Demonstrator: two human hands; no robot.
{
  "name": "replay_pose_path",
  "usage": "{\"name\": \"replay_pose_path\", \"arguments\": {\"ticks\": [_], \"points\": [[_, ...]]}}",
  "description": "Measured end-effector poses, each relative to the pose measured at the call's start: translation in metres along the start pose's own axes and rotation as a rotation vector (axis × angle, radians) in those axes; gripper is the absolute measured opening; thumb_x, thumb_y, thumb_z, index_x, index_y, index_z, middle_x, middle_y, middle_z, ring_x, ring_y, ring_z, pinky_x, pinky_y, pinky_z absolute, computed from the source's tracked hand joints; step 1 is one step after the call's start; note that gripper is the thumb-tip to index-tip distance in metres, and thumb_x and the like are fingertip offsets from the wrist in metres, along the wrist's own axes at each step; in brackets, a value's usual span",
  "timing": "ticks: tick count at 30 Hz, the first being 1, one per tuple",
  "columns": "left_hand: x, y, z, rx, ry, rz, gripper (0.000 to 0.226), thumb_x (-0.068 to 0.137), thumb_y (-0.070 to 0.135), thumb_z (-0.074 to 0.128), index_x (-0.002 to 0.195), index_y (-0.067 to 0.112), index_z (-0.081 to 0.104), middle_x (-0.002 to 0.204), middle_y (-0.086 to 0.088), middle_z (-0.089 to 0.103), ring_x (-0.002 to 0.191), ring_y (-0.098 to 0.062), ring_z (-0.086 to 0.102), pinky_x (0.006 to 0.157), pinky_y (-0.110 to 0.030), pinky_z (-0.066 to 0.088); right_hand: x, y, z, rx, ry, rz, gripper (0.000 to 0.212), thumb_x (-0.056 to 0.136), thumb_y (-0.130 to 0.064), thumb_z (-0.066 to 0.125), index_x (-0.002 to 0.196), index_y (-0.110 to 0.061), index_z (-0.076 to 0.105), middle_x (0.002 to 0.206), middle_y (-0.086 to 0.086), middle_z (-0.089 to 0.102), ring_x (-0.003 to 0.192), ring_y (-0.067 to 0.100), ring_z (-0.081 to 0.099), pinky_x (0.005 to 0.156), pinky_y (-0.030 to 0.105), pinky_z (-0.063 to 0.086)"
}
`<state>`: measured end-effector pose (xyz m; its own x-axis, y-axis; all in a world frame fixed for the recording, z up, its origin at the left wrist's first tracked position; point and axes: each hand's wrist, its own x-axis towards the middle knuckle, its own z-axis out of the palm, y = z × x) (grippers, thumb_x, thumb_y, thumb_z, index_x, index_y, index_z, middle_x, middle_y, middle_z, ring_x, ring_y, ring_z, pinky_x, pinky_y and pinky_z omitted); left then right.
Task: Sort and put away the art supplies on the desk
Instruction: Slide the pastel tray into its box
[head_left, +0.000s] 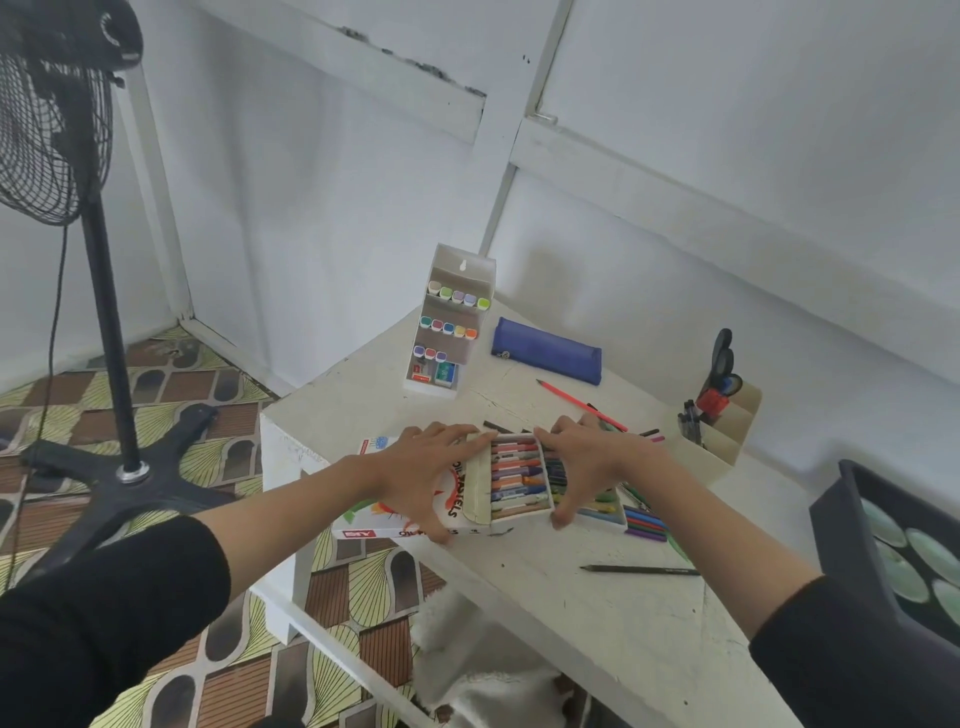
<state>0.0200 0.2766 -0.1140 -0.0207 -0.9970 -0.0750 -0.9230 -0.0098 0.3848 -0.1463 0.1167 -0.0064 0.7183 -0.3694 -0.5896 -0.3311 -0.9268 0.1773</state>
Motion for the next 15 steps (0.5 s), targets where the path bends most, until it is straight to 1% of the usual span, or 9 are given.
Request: {"name": "replay_pose_path", "arguments": {"ticks": [4, 7, 8, 9, 10, 12, 13, 15], "points": [[0.002, -0.002, 0.0, -0.07, 0.018, -0.047, 0.12, 0.055, 0.08, 0.058, 0.143, 0.046, -0.016, 0.156, 0.004, 0.01, 0.138, -0.021, 0.017, 0.115, -0.052, 0.016, -0.002, -0.006, 0.0, 0.037, 0.059, -0.017, 0.111, 0.067, -0.059, 0.073, 0.149, -0.025, 0.008, 0.147, 0.006, 0.024, 0.133, 0.028, 0.019, 0.11, 0.048, 0.027], [0.008, 0.009, 0.001, -0.098, 0.105, -0.033, 0.126, 0.053, 0.08, 0.06, 0.147, 0.04, -0.014, 0.153, 0.004, 0.012, 0.135, -0.02, 0.018, 0.114, -0.048, 0.017, 0.001, -0.022, 0.003, 0.085, 0.198, -0.096, 0.113, 0.061, -0.059, 0.077, 0.148, -0.024, 0.013, 0.145, 0.001, 0.024, 0.129, 0.023, 0.015, 0.11, 0.045, 0.03], [0.011, 0.013, 0.001, -0.095, 0.136, -0.023, 0.128, 0.053, 0.078, 0.062, 0.148, 0.037, -0.014, 0.153, 0.004, 0.012, 0.135, -0.019, 0.017, 0.115, -0.046, 0.016, 0.003, -0.026, 0.003, 0.075, 0.24, -0.111, 0.115, 0.058, -0.06, 0.078, 0.147, -0.024, 0.015, 0.147, 0.001, 0.022, 0.13, 0.023, 0.013, 0.11, 0.046, 0.03], [0.013, 0.016, 0.002, -0.104, 0.173, -0.024, 0.129, 0.053, 0.076, 0.064, 0.148, 0.036, -0.014, 0.153, 0.003, 0.011, 0.135, -0.02, 0.016, 0.114, -0.045, 0.015, 0.005, -0.027, 0.001, 0.063, 0.271, -0.112, 0.117, 0.057, -0.059, 0.08, 0.147, -0.023, 0.014, 0.151, 0.0, 0.016, 0.135, 0.025, 0.008, 0.111, 0.049, 0.028], [0.014, 0.018, 0.002, -0.126, 0.223, -0.032, 0.129, 0.053, 0.076, 0.065, 0.147, 0.037, -0.015, 0.152, 0.003, 0.012, 0.136, -0.02, 0.016, 0.114, -0.046, 0.016, 0.006, -0.026, -0.001, 0.064, 0.291, -0.098, 0.121, 0.056, -0.057, 0.081, 0.148, -0.024, 0.01, 0.155, 0.0, 0.007, 0.14, 0.028, 0.001, 0.114, 0.052, 0.023], [0.018, 0.017, 0.001, -0.174, 0.341, -0.05, 0.129, 0.053, 0.076, 0.066, 0.147, 0.04, -0.015, 0.152, 0.003, 0.012, 0.137, -0.021, 0.016, 0.113, -0.051, 0.02, 0.006, -0.019, -0.007, 0.13, 0.357, -0.084, 0.124, 0.057, -0.05, 0.084, 0.149, -0.029, 0.005, 0.157, 0.0, -0.01, 0.143, 0.029, -0.011, 0.116, 0.052, 0.012], [0.02, 0.016, 0.0, -0.188, 0.395, -0.059, 0.128, 0.052, 0.076, 0.065, 0.146, 0.041, -0.015, 0.152, 0.003, 0.012, 0.138, -0.022, 0.015, 0.112, -0.053, 0.02, 0.005, -0.014, -0.008, 0.185, 0.407, -0.09, 0.124, 0.056, -0.047, 0.086, 0.149, -0.033, 0.005, 0.157, -0.001, -0.013, 0.143, 0.029, -0.012, 0.114, 0.052, 0.011], [0.026, 0.017, -0.003, -0.229, 0.481, -0.092, 0.128, 0.051, 0.076, 0.064, 0.145, 0.043, -0.015, 0.152, 0.002, 0.012, 0.139, -0.023, 0.014, 0.111, -0.056, 0.02, 0.005, -0.005, -0.011, 0.318, 0.506, -0.088, 0.125, 0.052, -0.042, 0.089, 0.147, -0.041, 0.007, 0.156, -0.003, -0.009, 0.143, 0.031, -0.005, 0.112, 0.054, 0.017]]}}
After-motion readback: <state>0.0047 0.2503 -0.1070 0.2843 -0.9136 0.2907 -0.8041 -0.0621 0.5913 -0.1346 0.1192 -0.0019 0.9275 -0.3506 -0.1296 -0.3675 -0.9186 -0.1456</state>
